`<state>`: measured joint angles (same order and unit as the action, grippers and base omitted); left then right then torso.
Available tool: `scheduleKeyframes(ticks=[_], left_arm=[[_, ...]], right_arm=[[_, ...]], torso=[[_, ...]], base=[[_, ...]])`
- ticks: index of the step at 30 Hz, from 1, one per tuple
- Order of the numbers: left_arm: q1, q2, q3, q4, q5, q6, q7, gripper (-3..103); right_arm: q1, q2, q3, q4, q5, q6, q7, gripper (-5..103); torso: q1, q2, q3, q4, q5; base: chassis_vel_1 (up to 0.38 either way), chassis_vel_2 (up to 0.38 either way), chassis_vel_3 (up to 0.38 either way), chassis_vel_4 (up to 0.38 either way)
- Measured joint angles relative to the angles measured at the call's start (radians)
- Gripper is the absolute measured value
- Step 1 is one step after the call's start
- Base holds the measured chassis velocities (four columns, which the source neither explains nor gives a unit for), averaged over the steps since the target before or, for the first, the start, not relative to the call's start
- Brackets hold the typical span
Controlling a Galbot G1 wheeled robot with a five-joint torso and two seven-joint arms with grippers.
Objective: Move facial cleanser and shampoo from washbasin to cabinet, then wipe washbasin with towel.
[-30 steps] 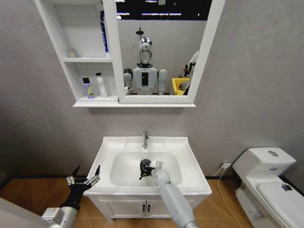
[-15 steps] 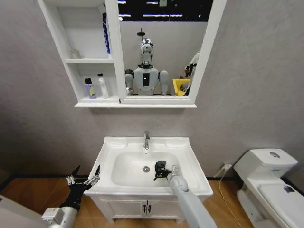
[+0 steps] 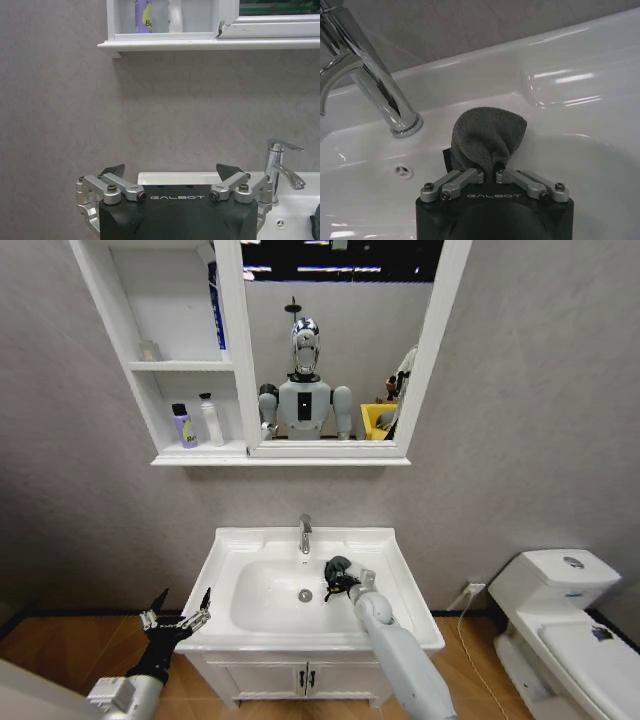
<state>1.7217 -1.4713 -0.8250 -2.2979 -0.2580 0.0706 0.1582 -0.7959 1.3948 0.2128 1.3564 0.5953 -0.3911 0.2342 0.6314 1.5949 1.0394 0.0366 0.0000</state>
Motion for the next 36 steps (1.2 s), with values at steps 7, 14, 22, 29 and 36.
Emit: scheduleKeyframes(ticks=[7,14,22,29,36], left_arm=[[0.0,0.0,0.0,0.0,0.0,0.0,0.0,100],[0.0,0.0,0.0,0.0,0.0,0.0,0.0,100],[0.0,0.0,0.0,0.0,0.0,0.0,0.0,100],[0.0,0.0,0.0,0.0,0.0,0.0,0.0,100],[0.0,0.0,0.0,0.0,0.0,0.0,0.0,100]], right_arm=[[0.033,-0.057,0.026,0.108,-0.028,-0.072,0.112,5],[0.034,-0.146,0.116,0.103,-0.052,-0.034,0.018,5],[-0.017,-0.3,0.208,0.037,-0.106,0.016,-0.266,22],[-0.022,-0.328,0.216,0.006,-0.1,0.089,-0.427,44],[-0.001,-0.283,0.192,-0.018,-0.064,0.144,-0.387,77]], torso=[[0.0,0.0,0.0,0.0,0.0],[0.0,0.0,0.0,0.0002,0.0],[0.0,0.0,0.0,-0.0003,0.0004],[0.0,0.0,0.0,0.0,0.0002],[0.0,0.0,0.0,0.0002,-0.0001]], base=[[0.0,0.0,0.0,0.0],[0.0,0.0,0.0,0.0],[0.0,0.0,0.0,0.0],[0.0,0.0,0.0,0.0],[0.0,0.0,0.0,0.0]])
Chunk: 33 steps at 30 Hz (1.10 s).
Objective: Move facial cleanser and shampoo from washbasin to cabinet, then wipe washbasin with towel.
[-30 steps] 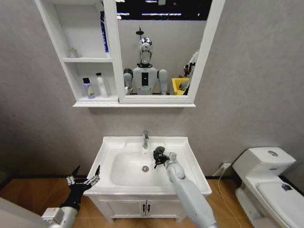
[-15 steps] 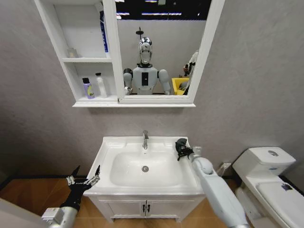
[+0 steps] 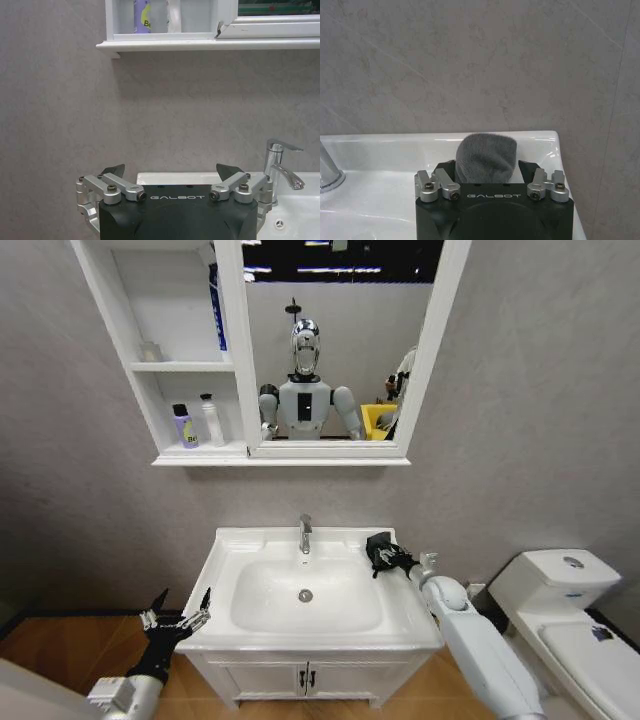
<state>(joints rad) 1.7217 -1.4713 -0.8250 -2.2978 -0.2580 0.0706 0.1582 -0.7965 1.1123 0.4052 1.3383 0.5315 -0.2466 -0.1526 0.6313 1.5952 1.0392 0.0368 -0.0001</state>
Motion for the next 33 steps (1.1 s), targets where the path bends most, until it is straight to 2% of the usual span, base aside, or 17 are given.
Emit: scheduleKeyframes(ticks=[2,4,5,7,15,18,19,21,24,26,27,29,33], left_arm=[[0.0,0.0,0.0,0.0,0.0,0.0,0.0,100],[0.0,0.0,0.0,0.0,0.0,0.0,0.0,100],[0.0,0.0,0.0,0.0,0.0,0.0,0.0,100],[0.0,0.0,0.0,0.0,0.0,0.0,0.0,100],[0.0,0.0,0.0,0.0,0.0,0.0,0.0,100],[0.0,0.0,0.0,0.0,0.0,0.0,0.0,100],[0.0,0.0,0.0,0.0,0.0,0.0,0.0,100],[0.0,0.0,0.0,0.0,0.0,0.0,0.0,100],[0.0,0.0,0.0,0.0,0.0,0.0,0.0,100],[0.0,0.0,0.0,0.0,0.0,0.0,0.0,100],[0.0,0.0,0.0,0.0,0.0,0.0,0.0,100],[0.0,0.0,0.0,0.0,0.0,0.0,-0.001,100],[0.0,0.0,0.0,0.0,0.0,0.0,-0.001,100]], right_arm=[[0.003,0.007,-0.003,-0.002,0.001,0.006,0.01,77],[0.005,0.018,-0.009,-0.003,-0.002,0.014,0.06,87],[0.005,0.018,-0.009,-0.003,-0.002,0.014,0.06,87],[-0.001,0.025,-0.008,0.007,-0.014,0.009,0.117,99],[-0.057,0.002,0.023,0.088,-0.023,0.003,0.195,100],[-0.228,-0.001,0.101,0.368,-0.064,-0.032,0.311,100],[-0.228,-0.001,0.101,0.368,-0.064,-0.032,0.311,100],[-0.365,0.046,0.141,0.543,-0.123,-0.038,0.385,100],[-0.442,0.076,0.156,0.632,-0.162,-0.036,0.41,100],[-0.657,0.154,0.186,0.956,-0.247,-0.105,0.497,100],[-0.657,0.154,0.186,0.956,-0.247,-0.105,0.497,100],[-0.782,0.196,0.179,1.162,-0.299,-0.163,0.526,100],[-0.821,0.214,0.161,1.19,-0.331,-0.183,0.54,100]], torso=[[0.0,0.0,0.0,0.0001,0.0001],[0.0,0.0,0.0,0.0,0.0],[0.0,0.0,0.0,0.0,0.0],[0.0,0.0,0.0,0.0,0.0001],[0.0,0.0,0.0,0.0,0.0001],[0.0,0.0,0.0,-0.0005,-0.0001],[0.0,0.0,0.0,-0.0005,-0.0001],[0.0,0.0,0.0,0.0001,-0.0001],[0.0,0.0,0.0,-0.0003,0.0008],[0.0,0.0,0.0,-0.0008,-0.0004],[0.0,0.0,0.0,-0.0008,-0.0004],[0.0,0.0,0.0,-0.0006,-0.0012],[0.0,0.0,0.0,0.0,0.0002]], base=[[0.0,0.0,0.0,0.0],[0.0,0.0,0.0,0.0],[0.0,0.0,0.0,0.0],[0.0,0.0,0.0,0.0],[0.0,0.0,0.0,0.0],[0.0,0.0,0.0,0.0],[0.0,0.0,0.0,0.0],[0.0,0.0,0.0,0.0],[0.0,0.0,0.0,0.0],[0.0,0.0,0.0,0.0],[0.0,0.0,0.0,0.0],[0.0,0.0,0.0,0.0],[0.015,-0.029,-0.017,0.02]])
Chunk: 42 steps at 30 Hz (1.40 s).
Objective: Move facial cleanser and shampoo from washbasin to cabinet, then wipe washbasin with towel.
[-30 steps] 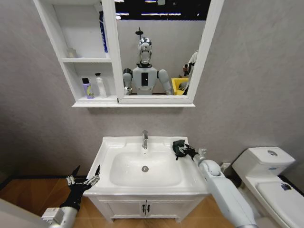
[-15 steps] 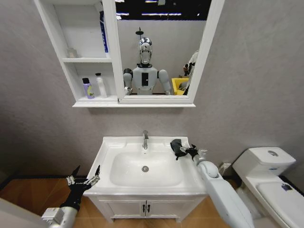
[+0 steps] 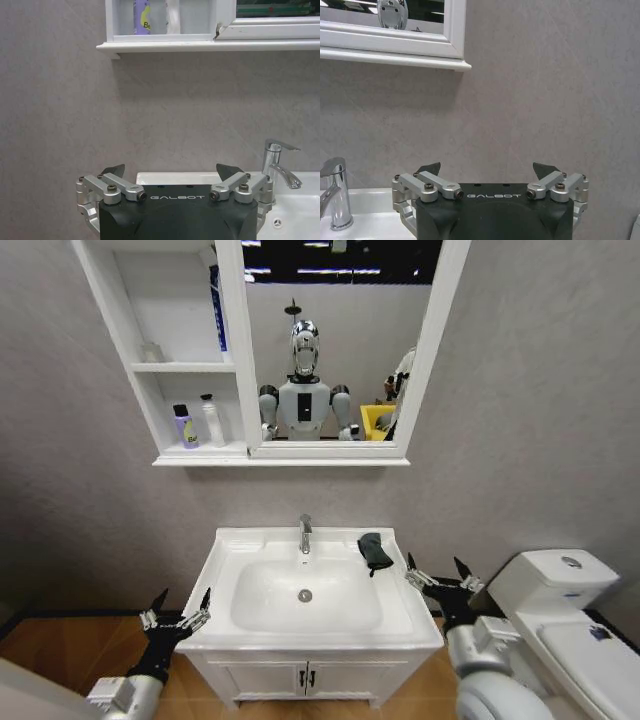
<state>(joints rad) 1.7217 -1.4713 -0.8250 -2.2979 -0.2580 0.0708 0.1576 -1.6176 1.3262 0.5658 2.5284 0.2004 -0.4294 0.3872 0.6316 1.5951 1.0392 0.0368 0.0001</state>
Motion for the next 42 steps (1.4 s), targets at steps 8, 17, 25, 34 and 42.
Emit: scheduleKeyframes(ticks=[8,17,25,34,42], left_arm=[[0.0,0.0,0.0,0.0,0.0,0.0,0.0,100],[0.0,0.0,0.0,0.0,0.0,0.0,0.001,100],[0.0,0.0,0.0,0.0,0.0,0.0,0.001,100],[0.0,0.0,0.0,0.0,0.0,0.0,0.001,100],[0.0,0.0,0.0,0.0,0.0,0.0,0.001,100]], right_arm=[[0.008,0.015,-0.017,-0.009,-0.006,-0.01,0.005,100],[0.006,0.019,-0.031,-0.02,-0.008,-0.002,0.001,100],[-0.018,0.015,-0.048,-0.024,-0.018,0.018,-0.002,100],[-0.018,0.008,-0.074,-0.026,-0.024,0.024,-0.019,100],[-0.022,0.005,-0.083,-0.027,-0.038,0.034,-0.042,100]], torso=[[0.0,0.0,0.0,-0.0001,-0.0001],[0.0,0.0,0.0,0.0,0.0],[0.0,0.0,0.0,-0.0003,0.0005],[-0.001,0.0,0.0,-0.0001,0.0003],[0.0,0.0,0.0,-0.0001,-0.0003]], base=[[0.07,-0.125,-0.065,0.12],[0.207,-0.25,-0.201,0.253],[0.284,-0.355,-0.282,0.331],[0.34,-0.388,-0.337,0.387],[0.328,-0.383,-0.313,0.366]])
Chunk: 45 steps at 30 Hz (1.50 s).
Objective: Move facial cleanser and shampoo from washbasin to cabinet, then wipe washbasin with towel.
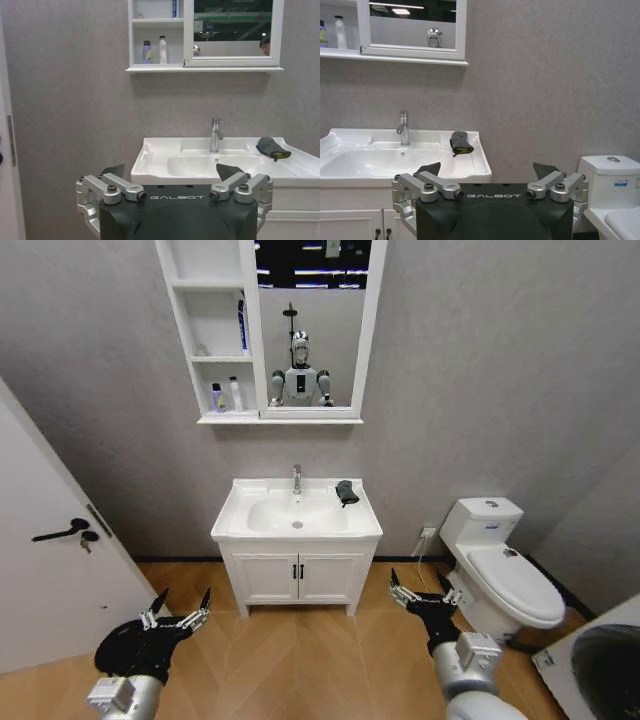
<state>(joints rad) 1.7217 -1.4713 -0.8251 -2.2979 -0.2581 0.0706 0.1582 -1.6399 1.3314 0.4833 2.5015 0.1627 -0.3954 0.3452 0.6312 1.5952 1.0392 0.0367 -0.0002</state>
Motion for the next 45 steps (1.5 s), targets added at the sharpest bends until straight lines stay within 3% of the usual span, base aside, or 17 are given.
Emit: scheduleKeyframes(ticks=[3,4,7,10,17,22,45], left_arm=[[0.0,0.0,0.0,0.0,0.0,0.0,0.0,100],[0.0,0.0,0.0,0.0,0.0,0.0,0.0,100],[0.0,0.0,0.0,0.0,0.0,0.0,0.001,100],[0.0,0.0,0.0,0.0,0.0,0.0,0.0,100],[0.0,0.0,0.0,0.0,0.0,0.0,0.0,100],[0.0,0.0,0.0,0.0,0.0,0.0,0.0,100],[0.0,0.0,0.0,0.0,0.0,0.0,0.0,100]], right_arm=[[-0.007,0.0,0.006,0.0,-0.006,0.021,-0.035,100],[-0.015,0.0,0.011,0.0,-0.01,0.031,-0.059,100],[-0.038,0.0,0.018,-0.001,-0.008,0.033,-0.105,100],[-0.049,0.001,0.018,-0.001,-0.004,0.04,-0.132,100],[-0.047,0.004,0.038,-0.001,-0.022,0.101,-0.132,100],[-0.05,0.003,0.041,-0.001,-0.024,0.101,-0.129,100],[-0.05,0.003,0.041,-0.002,-0.024,0.1,-0.125,100]], torso=[[0.0,0.0,0.0,0.0,0.001],[0.0,0.0,0.0,-0.0002,-0.0012],[0.0,0.0,0.0,0.0,0.0012],[-0.001,0.001,0.0,0.0003,-0.0009],[0.0,0.0,0.0,-0.0006,0.0004],[0.002,-0.001,0.0,0.0002,0.0002],[0.0,0.0,0.0,-0.0002,0.0002]], base=[[0.321,-0.383,-0.322,0.37],[0.325,-0.393,-0.318,0.357],[0.315,-0.329,-0.318,0.336],[0.24,-0.262,-0.242,0.239],[0.044,-0.021,-0.087,0.07],[-0.068,0.03,0.104,-0.039],[-0.004,0.008,0.003,-0.004]])
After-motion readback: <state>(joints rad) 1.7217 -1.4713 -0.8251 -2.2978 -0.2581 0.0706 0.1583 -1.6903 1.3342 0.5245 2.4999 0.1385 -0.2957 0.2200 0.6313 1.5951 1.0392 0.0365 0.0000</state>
